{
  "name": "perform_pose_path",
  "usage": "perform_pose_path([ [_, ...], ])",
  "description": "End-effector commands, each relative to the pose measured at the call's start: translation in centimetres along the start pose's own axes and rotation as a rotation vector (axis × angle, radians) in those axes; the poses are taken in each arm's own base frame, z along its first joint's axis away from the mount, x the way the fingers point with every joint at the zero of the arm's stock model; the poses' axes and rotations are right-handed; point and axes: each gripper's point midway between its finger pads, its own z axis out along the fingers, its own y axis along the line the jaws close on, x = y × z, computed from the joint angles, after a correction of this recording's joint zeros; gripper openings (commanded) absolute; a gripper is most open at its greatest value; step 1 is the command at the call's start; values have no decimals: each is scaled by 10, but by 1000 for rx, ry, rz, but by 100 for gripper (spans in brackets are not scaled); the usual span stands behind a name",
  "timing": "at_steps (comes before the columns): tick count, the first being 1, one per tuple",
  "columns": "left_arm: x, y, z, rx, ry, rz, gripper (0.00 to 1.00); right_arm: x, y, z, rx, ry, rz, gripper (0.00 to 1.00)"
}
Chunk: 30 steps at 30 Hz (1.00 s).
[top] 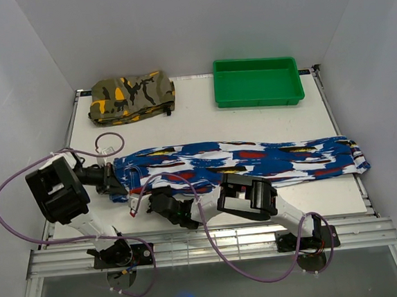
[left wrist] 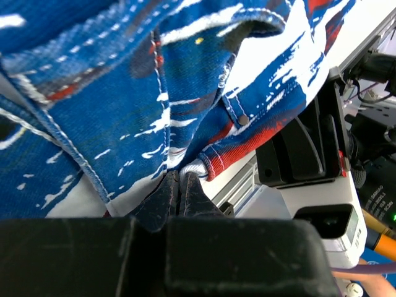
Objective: Fold and stack the trousers
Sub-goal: Fold the trousers
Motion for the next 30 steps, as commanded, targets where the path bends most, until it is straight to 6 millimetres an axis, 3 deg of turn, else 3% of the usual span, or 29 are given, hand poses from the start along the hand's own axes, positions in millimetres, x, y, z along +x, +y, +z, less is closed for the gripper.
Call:
perform_pose_path([
  [1,-6,5,3,-5,-27,-7,0,34,19,5,-48,90,-24,8],
  [5,-14,10,4,-6,-42,-8,0,34,21,3,-63,81,-21,8],
  [8,-10,26,8,-62,-23,-24,0,31,17,2,-59,75,-13,8],
  [11,6,47,15,-129,29,-83,0,21,9,-6,-91,75,16,10],
  [12,12,52,16,-144,47,-104,0,10,-4,-12,-89,58,42,11],
  [16,14,70,16,-182,44,-179,0,-3,-13,-41,-212,28,67,15],
  [17,12,75,15,-191,34,-189,0,-13,-23,-51,-235,8,91,18],
  [18,11,78,14,-200,29,-208,0,0,-13,-64,-312,48,61,19],
  [20,5,85,8,-233,15,-207,0,-3,-4,-83,-426,30,78,27],
  [21,2,88,5,-245,7,-212,0,-11,-12,-94,-459,16,106,34],
  [22,-1,91,2,-258,2,-204,0,-2,-3,-109,-548,46,101,39],
  [23,-1,93,0,-271,5,-204,0,-5,-15,-116,-554,36,132,45],
  [25,-1,95,-3,-286,5,-197,0,7,-16,-130,-617,84,176,48],
  [30,8,100,-9,-340,35,-182,0,48,-52,-126,-607,178,273,53],
])
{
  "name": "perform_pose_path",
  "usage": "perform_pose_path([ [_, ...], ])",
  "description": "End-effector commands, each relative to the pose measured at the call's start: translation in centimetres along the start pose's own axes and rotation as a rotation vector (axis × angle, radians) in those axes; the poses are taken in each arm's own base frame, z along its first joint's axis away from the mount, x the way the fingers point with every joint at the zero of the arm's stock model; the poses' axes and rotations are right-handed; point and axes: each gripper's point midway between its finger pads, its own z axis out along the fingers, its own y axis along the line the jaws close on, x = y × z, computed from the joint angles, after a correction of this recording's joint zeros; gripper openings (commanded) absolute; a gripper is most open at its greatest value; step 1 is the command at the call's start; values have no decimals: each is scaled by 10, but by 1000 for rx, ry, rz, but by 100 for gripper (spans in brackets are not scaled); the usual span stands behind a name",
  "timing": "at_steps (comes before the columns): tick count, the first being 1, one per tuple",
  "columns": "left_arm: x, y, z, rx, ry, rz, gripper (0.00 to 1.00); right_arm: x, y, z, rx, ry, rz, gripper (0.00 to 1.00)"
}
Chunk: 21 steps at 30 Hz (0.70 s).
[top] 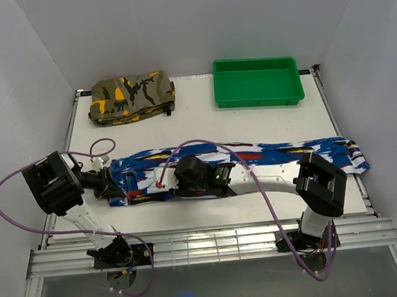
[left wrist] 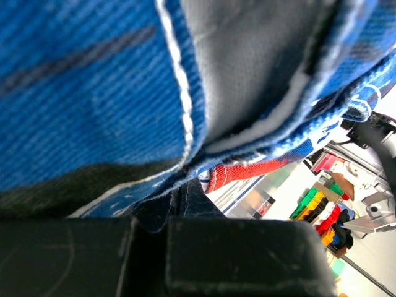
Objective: Fold and stack the trousers
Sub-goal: Fold the trousers
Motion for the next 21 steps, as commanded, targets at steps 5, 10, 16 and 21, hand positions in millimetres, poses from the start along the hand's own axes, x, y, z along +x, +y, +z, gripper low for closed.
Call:
perform_pose_path([
  [5,-15,63,-19,-286,-26,117,0,56,6,-8,-139,151,116,50],
  [10,-16,63,-22,-292,-30,125,0,69,6,4,-122,200,109,45],
  [16,-15,65,-24,-297,-26,125,0,81,15,-3,-146,211,90,45],
  [21,-15,66,-23,-280,-29,116,0,76,14,-14,-145,194,94,49],
])
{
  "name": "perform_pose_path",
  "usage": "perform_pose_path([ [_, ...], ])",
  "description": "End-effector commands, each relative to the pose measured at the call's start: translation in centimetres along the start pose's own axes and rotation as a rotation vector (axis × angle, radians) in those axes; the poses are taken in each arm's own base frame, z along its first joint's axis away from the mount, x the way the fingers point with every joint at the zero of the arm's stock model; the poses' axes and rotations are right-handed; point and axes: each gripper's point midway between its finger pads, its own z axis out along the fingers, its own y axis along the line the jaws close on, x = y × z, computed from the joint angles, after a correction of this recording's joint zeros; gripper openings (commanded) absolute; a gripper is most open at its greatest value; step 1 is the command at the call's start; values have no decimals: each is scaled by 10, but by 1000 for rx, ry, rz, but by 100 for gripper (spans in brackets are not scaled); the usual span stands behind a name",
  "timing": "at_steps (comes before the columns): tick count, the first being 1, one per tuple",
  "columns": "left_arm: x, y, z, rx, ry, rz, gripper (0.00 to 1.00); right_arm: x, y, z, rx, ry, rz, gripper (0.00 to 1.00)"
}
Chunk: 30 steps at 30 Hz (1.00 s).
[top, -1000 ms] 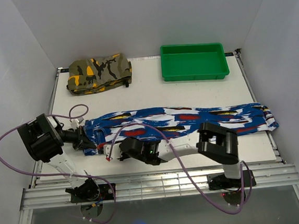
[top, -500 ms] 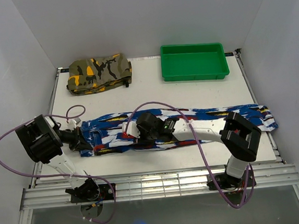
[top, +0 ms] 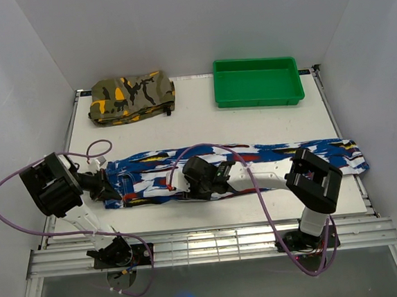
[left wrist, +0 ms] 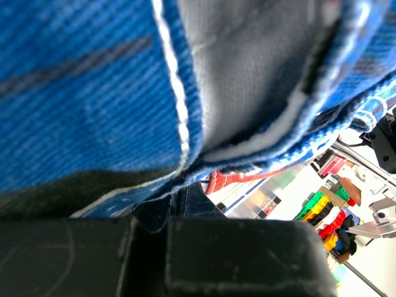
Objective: Fold and stack the trousers
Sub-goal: Fold the trousers
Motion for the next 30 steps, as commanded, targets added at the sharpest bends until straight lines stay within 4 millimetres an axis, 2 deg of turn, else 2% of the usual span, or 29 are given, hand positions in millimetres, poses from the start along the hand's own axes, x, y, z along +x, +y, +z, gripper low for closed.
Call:
perform_pose_path([
  [1,-21,53,-8,-217,-45,124,0,-11,0,-17,-5,-46,0,49],
  [8,-25,53,-11,-215,-48,126,0,7,13,-11,-44,-14,-17,55],
  [12,-26,54,-12,-214,-47,121,0,24,4,0,21,39,-36,48],
  [16,-26,54,-14,-217,-51,120,0,36,-11,2,120,81,-37,38],
  [18,-25,54,-14,-218,-50,122,0,35,-13,-2,134,78,-17,32],
  [24,-25,58,-14,-223,-49,118,0,29,-20,-19,163,60,-4,25],
  [26,-24,59,-13,-222,-48,116,0,26,-22,-26,165,52,1,20],
  [30,-24,59,-12,-219,-47,114,0,23,-24,-31,167,45,0,23],
])
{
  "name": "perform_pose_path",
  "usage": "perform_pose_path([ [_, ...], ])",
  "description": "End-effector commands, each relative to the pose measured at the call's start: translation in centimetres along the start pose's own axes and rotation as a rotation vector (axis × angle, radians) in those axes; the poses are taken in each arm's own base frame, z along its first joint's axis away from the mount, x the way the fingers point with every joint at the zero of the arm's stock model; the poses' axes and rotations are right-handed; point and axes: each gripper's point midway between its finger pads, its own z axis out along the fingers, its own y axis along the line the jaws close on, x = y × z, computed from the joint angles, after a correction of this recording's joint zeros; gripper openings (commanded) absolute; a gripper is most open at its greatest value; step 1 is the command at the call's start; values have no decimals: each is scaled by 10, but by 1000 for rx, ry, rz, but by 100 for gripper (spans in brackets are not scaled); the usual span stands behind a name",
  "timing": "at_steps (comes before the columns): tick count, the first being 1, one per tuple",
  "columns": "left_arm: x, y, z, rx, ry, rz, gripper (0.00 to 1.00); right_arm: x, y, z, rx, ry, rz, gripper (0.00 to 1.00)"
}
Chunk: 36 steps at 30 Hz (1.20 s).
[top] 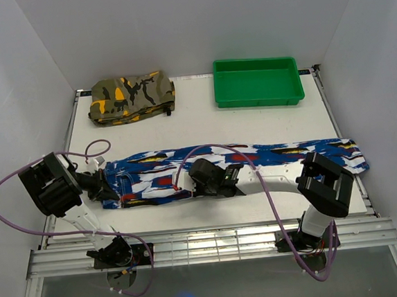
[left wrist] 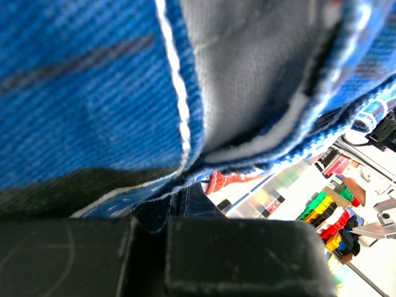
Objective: Fold and stack the trousers
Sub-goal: Fold the trousers
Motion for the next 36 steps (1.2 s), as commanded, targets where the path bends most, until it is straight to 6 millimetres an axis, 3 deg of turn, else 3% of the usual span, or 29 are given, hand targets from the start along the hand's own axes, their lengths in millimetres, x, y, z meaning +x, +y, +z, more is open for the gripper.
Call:
perform_pose_path([
  [1,-24,54,-6,-200,-55,108,0,5,-12,-10,41,19,13,24],
  [9,-23,54,-7,-202,-52,112,0,-4,-7,4,-10,9,28,27],
  [14,-24,54,-7,-201,-55,112,0,-8,-8,11,-19,7,33,20],
  [17,-22,56,-7,-207,-52,111,0,-10,-12,7,-4,3,35,8],
  [24,-21,61,-7,-210,-50,100,0,-19,-18,-20,-10,-33,30,8],
  [36,-23,62,-10,-216,-56,95,0,-20,-21,-26,-17,-33,6,8],
])
